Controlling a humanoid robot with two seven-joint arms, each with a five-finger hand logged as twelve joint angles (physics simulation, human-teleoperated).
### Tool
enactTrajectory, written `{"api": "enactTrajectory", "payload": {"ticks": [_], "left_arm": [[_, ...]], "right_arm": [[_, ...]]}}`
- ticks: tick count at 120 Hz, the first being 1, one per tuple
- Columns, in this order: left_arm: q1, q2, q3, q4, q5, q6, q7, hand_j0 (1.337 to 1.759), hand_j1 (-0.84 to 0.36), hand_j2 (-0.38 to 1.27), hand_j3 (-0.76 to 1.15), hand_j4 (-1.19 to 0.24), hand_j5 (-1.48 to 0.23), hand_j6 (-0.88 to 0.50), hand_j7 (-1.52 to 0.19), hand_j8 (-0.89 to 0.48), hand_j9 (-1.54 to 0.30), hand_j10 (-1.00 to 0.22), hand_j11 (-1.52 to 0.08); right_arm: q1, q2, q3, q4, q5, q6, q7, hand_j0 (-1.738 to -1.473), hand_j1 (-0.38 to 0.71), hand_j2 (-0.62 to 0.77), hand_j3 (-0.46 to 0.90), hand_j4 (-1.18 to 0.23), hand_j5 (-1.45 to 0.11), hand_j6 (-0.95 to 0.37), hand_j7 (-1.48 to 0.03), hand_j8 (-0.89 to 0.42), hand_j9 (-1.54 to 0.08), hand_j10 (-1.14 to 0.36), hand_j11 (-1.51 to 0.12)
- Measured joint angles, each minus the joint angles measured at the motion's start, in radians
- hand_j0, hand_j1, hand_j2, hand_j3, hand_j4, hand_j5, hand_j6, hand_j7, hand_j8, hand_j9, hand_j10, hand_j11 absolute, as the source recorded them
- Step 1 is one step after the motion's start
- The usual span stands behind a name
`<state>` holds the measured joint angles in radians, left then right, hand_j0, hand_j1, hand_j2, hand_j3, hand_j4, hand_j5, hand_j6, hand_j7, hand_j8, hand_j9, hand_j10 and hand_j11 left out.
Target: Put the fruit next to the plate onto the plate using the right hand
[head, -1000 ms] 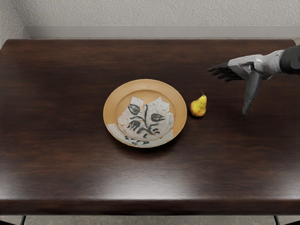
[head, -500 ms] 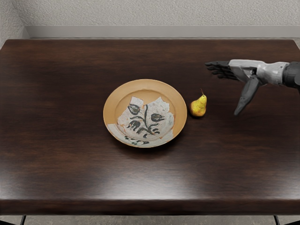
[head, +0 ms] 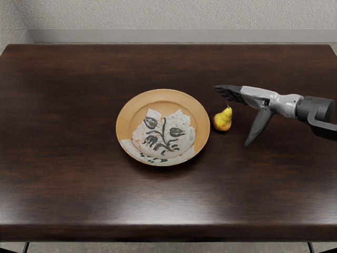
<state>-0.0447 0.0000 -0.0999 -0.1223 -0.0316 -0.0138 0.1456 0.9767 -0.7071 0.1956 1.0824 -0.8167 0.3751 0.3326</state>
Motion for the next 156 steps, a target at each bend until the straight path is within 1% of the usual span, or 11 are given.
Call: {"api": "enactTrajectory", "payload": {"ticks": [21, 31, 39, 46, 65, 80, 92, 106, 126, 134, 156], "left_arm": [[0.0, 0.0, 0.0, 0.0, 0.0, 0.0, 0.0, 1.658, 0.33, 0.0, 0.0, -0.02, -0.02, -0.02, -0.02, -0.02, -0.02, -0.02, -0.02], [0.0, 0.0, 0.0, 0.0, 0.0, 0.0, 0.0, 1.658, 0.33, 0.0, 0.0, -0.02, -0.02, -0.02, -0.02, -0.02, -0.02, -0.02, -0.02], [0.0, 0.0, 0.0, 0.0, 0.0, 0.0, 0.0, 1.658, 0.33, 0.0, 0.0, -0.02, -0.02, -0.02, -0.02, -0.02, -0.02, -0.02, -0.02], [0.0, 0.0, 0.0, 0.0, 0.0, 0.0, 0.0, 1.658, 0.33, 0.0, 0.0, -0.02, -0.02, -0.02, -0.02, -0.02, -0.02, -0.02, -0.02], [0.0, 0.0, 0.0, 0.0, 0.0, 0.0, 0.0, 1.658, 0.33, 0.0, 0.0, -0.02, -0.02, -0.02, -0.02, -0.02, -0.02, -0.02, -0.02], [0.0, 0.0, 0.0, 0.0, 0.0, 0.0, 0.0, 1.658, 0.33, 0.0, 0.0, -0.02, -0.02, -0.02, -0.02, -0.02, -0.02, -0.02, -0.02], [0.0, 0.0, 0.0, 0.0, 0.0, 0.0, 0.0, 1.658, 0.33, 0.0, 0.0, -0.02, -0.02, -0.02, -0.02, -0.02, -0.02, -0.02, -0.02], [0.0, 0.0, 0.0, 0.0, 0.0, 0.0, 0.0, 1.658, 0.33, 0.0, 0.0, -0.02, -0.02, -0.02, -0.02, -0.02, -0.02, -0.02, -0.02], [0.0, 0.0, 0.0, 0.0, 0.0, 0.0, 0.0, 1.658, 0.33, 0.0, 0.0, -0.02, -0.02, -0.02, -0.02, -0.02, -0.02, -0.02, -0.02], [0.0, 0.0, 0.0, 0.0, 0.0, 0.0, 0.0, 1.658, 0.33, 0.0, 0.0, -0.02, -0.02, -0.02, -0.02, -0.02, -0.02, -0.02, -0.02], [0.0, 0.0, 0.0, 0.0, 0.0, 0.0, 0.0, 1.658, 0.33, 0.0, 0.0, -0.02, -0.02, -0.02, -0.02, -0.02, -0.02, -0.02, -0.02]], "right_arm": [[-0.017, 0.007, 0.006, -0.053, 0.008, -0.005, 0.006, -1.658, -0.35, 0.0, 0.0, 0.0, 0.0, 0.0, 0.0, 0.0, 0.0, 0.0, 0.0], [-0.017, 0.048, 0.009, -0.111, 0.009, -0.006, 0.005, -1.658, -0.35, 0.0, 0.0, 0.0, 0.0, 0.0, 0.0, 0.0, 0.0, 0.0, 0.0], [-0.014, 0.072, 0.01, -0.139, 0.009, -0.006, 0.005, -1.658, -0.35, 0.0, 0.0, 0.0, 0.0, 0.0, 0.0, 0.0, 0.0, 0.0, 0.0], [-0.013, 0.086, 0.011, -0.153, 0.01, -0.006, 0.004, -1.658, -0.35, 0.0, 0.0, -0.01, 0.0, -0.01, 0.0, -0.01, 0.0, 0.0, 0.0], [-0.014, 0.1, 0.005, -0.163, 0.01, -0.005, 0.007, -1.658, -0.29, -0.01, 0.0, -0.05, -0.07, -0.05, -0.06, -0.05, -0.06, -0.05, -0.06], [-0.019, 0.103, -0.001, -0.162, -0.004, -0.005, 0.009, -1.658, -0.16, -0.03, 0.0, -0.16, -0.21, -0.17, -0.21, -0.16, -0.21, -0.16, -0.21], [-0.021, 0.104, -0.003, -0.161, -0.018, -0.005, 0.009, -1.658, -0.08, -0.04, 0.0, -0.23, -0.29, -0.23, -0.29, -0.23, -0.29, -0.22, -0.29], [-0.022, 0.126, -0.005, -0.163, -0.037, -0.006, 0.009, -1.658, -0.03, -0.05, 0.0, -0.27, -0.34, -0.27, -0.34, -0.27, -0.34, -0.27, -0.34], [-0.021, 0.137, -0.005, -0.166, -0.046, -0.007, 0.01, -1.658, 0.01, -0.06, 0.0, -0.3, -0.39, -0.3, -0.39, -0.3, -0.39, -0.29, -0.39], [-0.021, 0.138, -0.005, -0.167, -0.047, -0.007, 0.01, -1.658, 0.05, -0.06, 0.0, -0.34, -0.43, -0.34, -0.44, -0.33, -0.43, -0.3, -0.44], [-0.022, 0.14, -0.006, -0.169, -0.049, -0.007, 0.011, -1.658, 0.14, -0.08, 0.0, -0.42, -0.53, -0.41, -0.53, -0.44, -0.53, -0.41, -0.53]]}}
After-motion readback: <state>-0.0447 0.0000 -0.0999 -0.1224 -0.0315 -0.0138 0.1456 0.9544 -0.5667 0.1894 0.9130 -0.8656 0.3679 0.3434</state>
